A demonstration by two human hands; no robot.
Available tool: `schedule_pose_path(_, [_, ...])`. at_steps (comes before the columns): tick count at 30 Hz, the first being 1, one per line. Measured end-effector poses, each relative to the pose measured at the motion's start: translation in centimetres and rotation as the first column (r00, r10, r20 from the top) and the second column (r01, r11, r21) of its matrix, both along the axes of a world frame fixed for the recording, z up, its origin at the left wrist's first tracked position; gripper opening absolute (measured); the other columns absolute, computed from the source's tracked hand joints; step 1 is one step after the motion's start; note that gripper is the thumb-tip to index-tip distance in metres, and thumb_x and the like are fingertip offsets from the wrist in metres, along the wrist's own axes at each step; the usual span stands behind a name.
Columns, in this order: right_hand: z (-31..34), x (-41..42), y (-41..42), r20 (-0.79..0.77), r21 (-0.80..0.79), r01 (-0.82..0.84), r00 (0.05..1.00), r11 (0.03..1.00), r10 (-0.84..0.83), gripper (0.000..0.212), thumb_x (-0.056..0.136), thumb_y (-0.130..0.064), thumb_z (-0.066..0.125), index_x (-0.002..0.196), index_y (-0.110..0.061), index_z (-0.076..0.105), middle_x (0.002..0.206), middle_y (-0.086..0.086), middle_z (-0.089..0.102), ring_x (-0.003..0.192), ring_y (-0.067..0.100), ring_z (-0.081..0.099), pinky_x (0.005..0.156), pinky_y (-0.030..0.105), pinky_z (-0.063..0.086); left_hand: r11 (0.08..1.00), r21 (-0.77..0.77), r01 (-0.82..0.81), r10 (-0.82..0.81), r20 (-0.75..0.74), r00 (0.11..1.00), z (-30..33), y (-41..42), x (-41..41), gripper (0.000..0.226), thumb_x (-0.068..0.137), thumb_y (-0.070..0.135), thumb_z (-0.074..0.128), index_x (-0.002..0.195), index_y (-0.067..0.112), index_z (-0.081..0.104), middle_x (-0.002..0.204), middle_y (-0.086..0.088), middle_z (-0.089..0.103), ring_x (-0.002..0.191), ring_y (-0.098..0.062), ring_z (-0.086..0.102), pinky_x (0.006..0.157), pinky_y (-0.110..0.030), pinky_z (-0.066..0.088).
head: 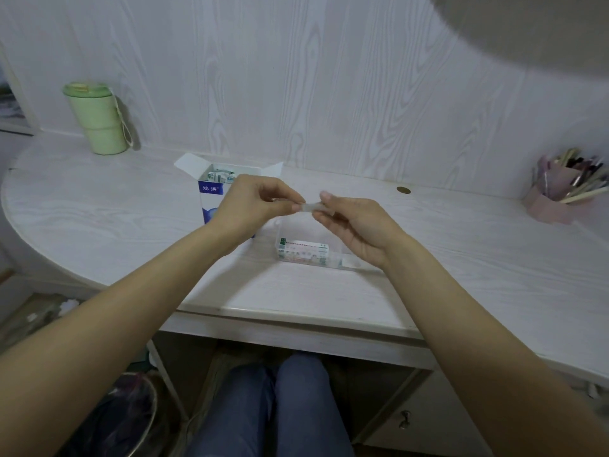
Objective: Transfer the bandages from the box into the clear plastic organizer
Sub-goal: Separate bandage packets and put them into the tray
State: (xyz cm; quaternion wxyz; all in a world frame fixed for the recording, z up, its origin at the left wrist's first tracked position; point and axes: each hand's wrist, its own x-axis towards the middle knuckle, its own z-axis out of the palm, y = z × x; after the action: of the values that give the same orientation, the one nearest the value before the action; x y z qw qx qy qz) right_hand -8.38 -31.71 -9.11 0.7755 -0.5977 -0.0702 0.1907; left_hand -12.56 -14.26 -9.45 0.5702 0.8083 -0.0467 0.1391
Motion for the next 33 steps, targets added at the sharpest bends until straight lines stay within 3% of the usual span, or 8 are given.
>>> schedule_pose_path(2, [-0.1,0.0,0.0,0.077,-0.118,0.02,0.997,0.993,-0.011,0.004,0.084,0.005,0.064,0.083,0.002,0.065,0.08,0.01,0.065,0.072,0.012,0.065,0.074,0.014,0.055,0.999,0.017,0.033,-0.032,-0.035,0.999,-0.2,0.0,0.1,0.007,0.078,0.012,0.074,0.079,0.019,0.074,0.086,-0.002,0.073,0.088,-0.019,0.067,0.09,-0.033,0.05])
schedule_pose_path(4, [-0.3,0.1,0.0,0.154,-0.234,0.065,0.988,0.97,-0.029,0.013,0.079,0.01,0.066,0.084,-0.002,0.066,0.079,0.011,0.065,0.07,0.014,0.063,0.071,0.016,0.054,0.997,0.047,0.053,-0.051,-0.052,0.997,-0.6,0.1,0.3,0.007,0.08,0.013,0.072,0.082,0.019,0.074,0.088,0.002,0.073,0.089,-0.013,0.068,0.093,-0.03,0.05])
schedule_pose_path(8, [-1.0,0.6,0.1,0.362,-0.49,0.213,0.932,0.845,-0.025,0.015,0.075,0.004,0.073,0.08,-0.01,0.069,0.077,0.009,0.067,0.074,0.019,0.063,0.079,0.029,0.053,0.968,0.248,-0.038,0.051,-0.047,0.998,-1.3,0.3,1.3,0.018,0.079,0.01,0.073,0.094,0.02,0.071,0.087,0.005,0.067,0.085,-0.014,0.062,0.079,-0.022,0.049])
schedule_pose_path(11, [-1.7,0.7,0.6,0.51,-0.661,0.311,0.854,0.683,0.104,0.008,0.078,-0.003,0.073,0.079,-0.01,0.073,0.071,0.0,0.065,0.066,0.008,0.059,0.064,0.008,0.046,0.885,0.465,-0.034,0.063,-0.047,0.997,-1.6,0.0,1.8,0.017,0.08,0.014,0.073,0.097,0.017,0.072,0.082,0.008,0.063,0.072,-0.002,0.055,0.061,-0.002,0.037])
schedule_pose_path(16, [-2.5,0.8,0.9,0.552,-0.747,0.357,0.803,0.56,0.224,0.009,0.079,0.0,0.069,0.078,-0.009,0.074,0.069,-0.002,0.065,0.062,0.004,0.057,0.055,0.004,0.042,0.781,0.622,0.055,0.005,-0.094,0.996,-1.9,-0.4,2.1,0.022,0.083,0.013,0.07,0.105,0.014,0.069,0.09,0.006,0.059,0.08,-0.007,0.053,0.056,-0.003,0.036])
schedule_pose_path(22, [-3.0,1.0,1.1,0.551,-0.799,0.399,0.786,0.449,0.281,0.015,0.077,-0.004,0.067,0.076,-0.018,0.073,0.07,-0.004,0.066,0.077,0.016,0.064,0.072,0.032,0.053,0.686,0.716,0.125,-0.055,-0.121,0.991,-2.0,-0.4,2.6,0.02,0.086,0.012,0.066,0.106,0.011,0.069,0.101,0.0,0.066,0.084,-0.007,0.053,0.07,-0.011,0.036])
schedule_pose_path(27, [-3.0,0.8,1.1,0.533,-0.839,0.426,0.769,0.338,0.354,0.009,0.08,-0.012,0.068,0.082,-0.018,0.073,0.084,-0.001,0.07,0.09,0.02,0.061,0.078,0.032,0.046,0.528,0.849,0.024,0.038,-0.052,0.998,-1.9,0.1,2.7,0.016,0.086,0.026,0.067,0.101,0.022,0.069,0.092,0.004,0.05,0.087,-0.012,0.044,0.076,-0.029,0.033])
schedule_pose_path(33, [-3.0,1.2,1.6,0.518,-0.855,0.441,0.76,0.273,0.394,0.009,0.081,-0.018,0.069,0.09,-0.02,0.069,0.097,0.005,0.068,0.091,0.024,0.061,0.071,0.031,0.047,0.498,0.865,0.057,0.046,-0.092,0.995,-1.7,-0.4,3.3,0.015,0.086,0.026,0.067,0.1,0.023,0.071,0.086,0.007,0.049,0.085,-0.014,0.045,0.072,-0.029,0.031])
